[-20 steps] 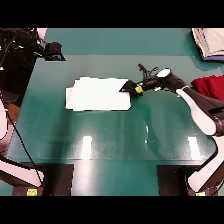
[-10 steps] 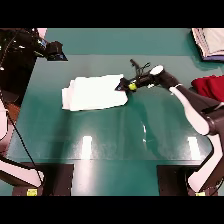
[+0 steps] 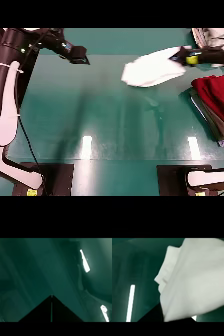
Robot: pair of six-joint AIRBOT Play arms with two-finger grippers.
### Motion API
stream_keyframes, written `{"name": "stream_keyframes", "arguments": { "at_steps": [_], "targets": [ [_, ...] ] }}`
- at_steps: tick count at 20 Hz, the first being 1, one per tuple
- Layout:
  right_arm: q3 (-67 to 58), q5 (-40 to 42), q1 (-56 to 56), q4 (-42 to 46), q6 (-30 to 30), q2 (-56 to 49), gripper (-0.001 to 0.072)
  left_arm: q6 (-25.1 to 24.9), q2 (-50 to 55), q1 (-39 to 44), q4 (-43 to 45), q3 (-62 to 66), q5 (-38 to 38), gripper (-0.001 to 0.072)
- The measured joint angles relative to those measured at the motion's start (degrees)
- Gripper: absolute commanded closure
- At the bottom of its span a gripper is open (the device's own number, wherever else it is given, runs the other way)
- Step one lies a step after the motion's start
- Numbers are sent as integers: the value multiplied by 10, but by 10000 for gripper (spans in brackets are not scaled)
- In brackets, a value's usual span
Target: Fold the shirts.
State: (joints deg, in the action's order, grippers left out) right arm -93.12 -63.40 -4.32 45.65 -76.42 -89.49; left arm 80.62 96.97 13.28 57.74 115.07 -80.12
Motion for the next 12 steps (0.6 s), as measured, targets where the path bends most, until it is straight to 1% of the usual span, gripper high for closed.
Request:
{"name": "stream_keyframes", "arguments": {
  "at_steps": [4,8,12],
  "targets": [
    [0,6,-112,15,11,20,703,0,0,57,-1,-2,24,683],
    [0,28,-184,10,24,26,703,0,0,92,0,-2,37,683],
    [0,32,-233,-68,72,45,704,0,0,103,3,-2,43,683]
  ]
}}
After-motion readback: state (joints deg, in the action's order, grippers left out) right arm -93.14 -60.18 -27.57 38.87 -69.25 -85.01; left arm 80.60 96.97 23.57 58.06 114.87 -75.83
